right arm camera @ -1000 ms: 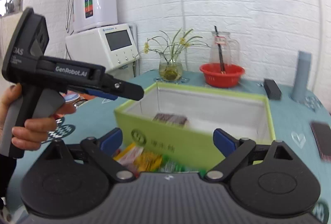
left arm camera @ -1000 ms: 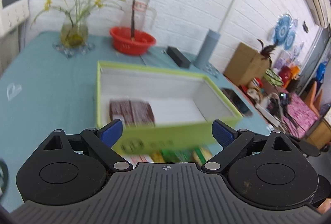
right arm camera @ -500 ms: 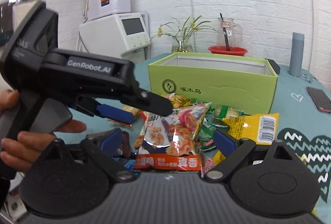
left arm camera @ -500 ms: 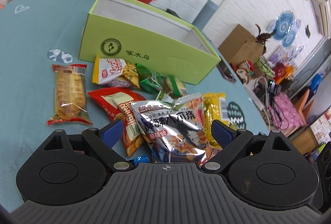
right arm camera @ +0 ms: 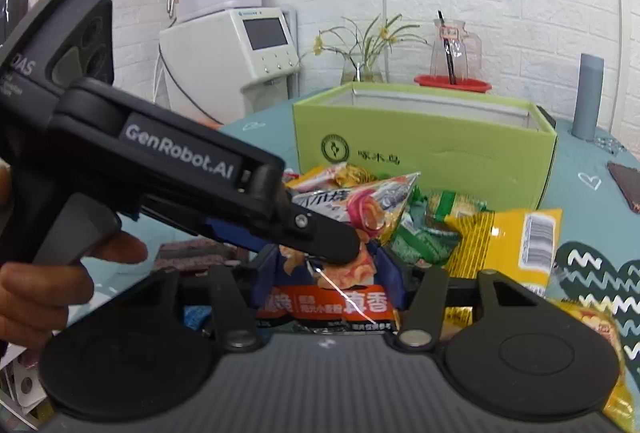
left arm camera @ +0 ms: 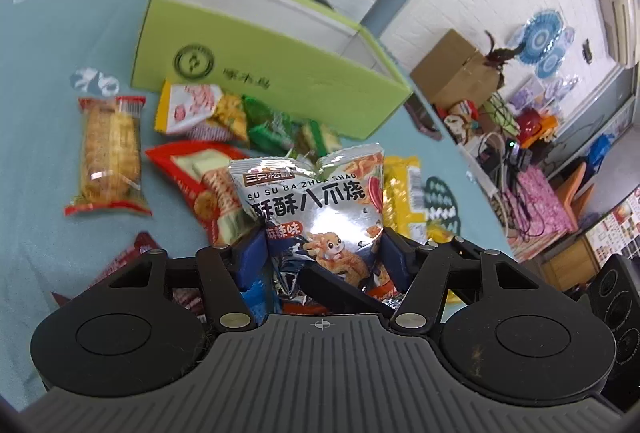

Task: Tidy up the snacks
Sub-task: 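Close both grippers on the silver printed snack bag, then lower the silver bag into the green box and open both grippers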

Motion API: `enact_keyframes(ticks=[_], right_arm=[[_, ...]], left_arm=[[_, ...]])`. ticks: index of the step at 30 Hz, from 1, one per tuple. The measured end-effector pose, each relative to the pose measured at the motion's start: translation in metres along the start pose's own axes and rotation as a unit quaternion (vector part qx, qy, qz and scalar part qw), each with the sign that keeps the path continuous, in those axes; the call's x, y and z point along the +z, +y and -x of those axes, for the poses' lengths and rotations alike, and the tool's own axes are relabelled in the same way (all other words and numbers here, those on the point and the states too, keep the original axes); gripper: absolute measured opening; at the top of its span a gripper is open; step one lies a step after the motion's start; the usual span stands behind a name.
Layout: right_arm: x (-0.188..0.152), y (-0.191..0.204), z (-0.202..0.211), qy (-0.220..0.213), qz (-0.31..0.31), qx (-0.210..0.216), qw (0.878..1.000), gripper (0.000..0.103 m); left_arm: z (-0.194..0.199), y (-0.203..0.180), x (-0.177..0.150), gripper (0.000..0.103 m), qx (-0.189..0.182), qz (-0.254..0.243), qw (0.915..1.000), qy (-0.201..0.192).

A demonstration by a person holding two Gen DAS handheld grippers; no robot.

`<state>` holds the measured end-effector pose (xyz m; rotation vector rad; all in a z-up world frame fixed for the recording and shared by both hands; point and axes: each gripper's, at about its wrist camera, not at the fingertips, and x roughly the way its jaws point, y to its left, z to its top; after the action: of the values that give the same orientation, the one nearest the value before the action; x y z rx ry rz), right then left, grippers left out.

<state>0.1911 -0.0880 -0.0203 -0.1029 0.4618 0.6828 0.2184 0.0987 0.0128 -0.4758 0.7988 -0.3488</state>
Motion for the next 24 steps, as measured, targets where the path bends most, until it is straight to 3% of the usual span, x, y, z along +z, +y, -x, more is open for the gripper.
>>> enact_keyframes(ticks=[5, 12, 18, 24], right_arm=[[0.032, -0.006, -0.002, -0.039, 0.023, -0.001, 0.999, 0.057], [0.11, -0.056, -0.054, -0.062, 0.06, -0.024, 0.996, 0.059], [0.155, -0.121, -0.126, 0.0, 0.012, -0.011, 1.0, 0.059], [0.139, -0.144, -0.181, 0.067, -0.015, 0.006, 0.998, 0.063]], left_arm=[[0.014, -0.019, 0.035, 0.045, 0.011, -0.038, 0.9986, -0.036], [-0.021, -0.041, 0.137, 0.045, 0.035, -0.086, 0.9933, -0.069], [-0.092, -0.021, 0.204, 0.045, 0.059, -0.081, 0.9943, -0.034], [-0.15, 0.015, 0.213, 0.046, 0.072, -0.056, 0.9957, 0.014]])
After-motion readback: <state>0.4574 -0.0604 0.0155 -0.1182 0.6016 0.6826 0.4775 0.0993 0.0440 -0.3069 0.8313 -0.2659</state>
